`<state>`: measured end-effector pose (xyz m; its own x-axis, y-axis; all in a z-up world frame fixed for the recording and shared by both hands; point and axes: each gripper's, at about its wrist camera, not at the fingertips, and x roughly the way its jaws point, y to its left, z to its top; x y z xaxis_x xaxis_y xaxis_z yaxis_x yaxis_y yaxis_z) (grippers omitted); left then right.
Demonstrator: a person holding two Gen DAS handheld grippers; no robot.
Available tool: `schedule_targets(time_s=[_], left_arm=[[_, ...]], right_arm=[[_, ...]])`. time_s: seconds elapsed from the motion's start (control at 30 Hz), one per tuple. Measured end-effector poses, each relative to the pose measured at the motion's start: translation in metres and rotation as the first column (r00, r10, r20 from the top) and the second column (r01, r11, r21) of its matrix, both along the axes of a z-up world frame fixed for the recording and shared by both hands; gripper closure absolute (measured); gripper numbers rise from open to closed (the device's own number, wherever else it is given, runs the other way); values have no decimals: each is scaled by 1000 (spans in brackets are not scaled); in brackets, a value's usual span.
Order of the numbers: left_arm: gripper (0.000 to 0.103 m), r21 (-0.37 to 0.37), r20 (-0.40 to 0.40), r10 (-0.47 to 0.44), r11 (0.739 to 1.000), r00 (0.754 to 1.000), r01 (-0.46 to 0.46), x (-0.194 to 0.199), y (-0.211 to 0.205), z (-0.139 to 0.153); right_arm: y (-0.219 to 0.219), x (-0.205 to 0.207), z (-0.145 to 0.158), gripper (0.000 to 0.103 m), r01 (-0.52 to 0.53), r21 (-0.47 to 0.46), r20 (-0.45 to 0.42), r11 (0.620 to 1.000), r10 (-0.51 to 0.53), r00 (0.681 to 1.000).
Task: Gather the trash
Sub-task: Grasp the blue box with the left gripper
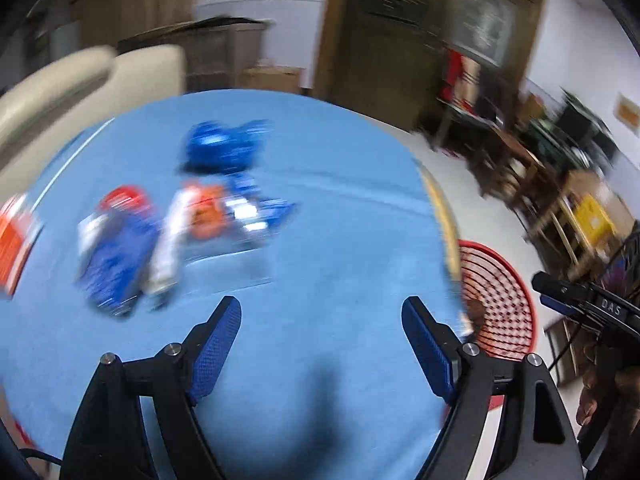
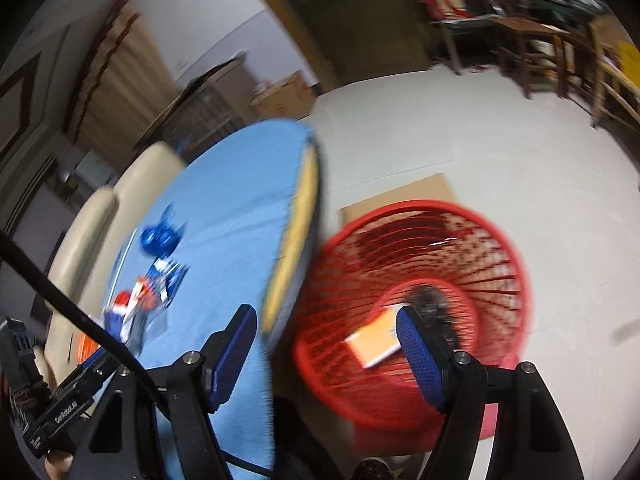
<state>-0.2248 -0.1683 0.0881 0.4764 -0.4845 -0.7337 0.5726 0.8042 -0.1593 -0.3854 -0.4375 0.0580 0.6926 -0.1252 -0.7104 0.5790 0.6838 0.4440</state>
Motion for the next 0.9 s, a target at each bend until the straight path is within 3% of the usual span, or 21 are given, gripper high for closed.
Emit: schedule_targets(time_s=[0.17, 0.37, 0.57, 0.9], left_arm=[[19, -32, -38, 186, 982, 982, -187, 35, 77, -8], [19, -68, -119, 290, 952, 949, -300, 85, 120, -25], [19, -54, -116, 229, 970, 966, -236, 109, 114, -38], [19, -45, -74, 90, 995, 993, -94, 143, 109, -44]], right_arm=[[51, 51, 4, 28, -139, -22, -23, 990, 138, 990], [109, 93, 5, 28, -265, -48, -61, 963, 262, 963], [131, 106, 7, 28, -325, -72, -99, 943, 317, 943], [133, 113, 3, 28, -329, -63, -140, 942, 318, 938]])
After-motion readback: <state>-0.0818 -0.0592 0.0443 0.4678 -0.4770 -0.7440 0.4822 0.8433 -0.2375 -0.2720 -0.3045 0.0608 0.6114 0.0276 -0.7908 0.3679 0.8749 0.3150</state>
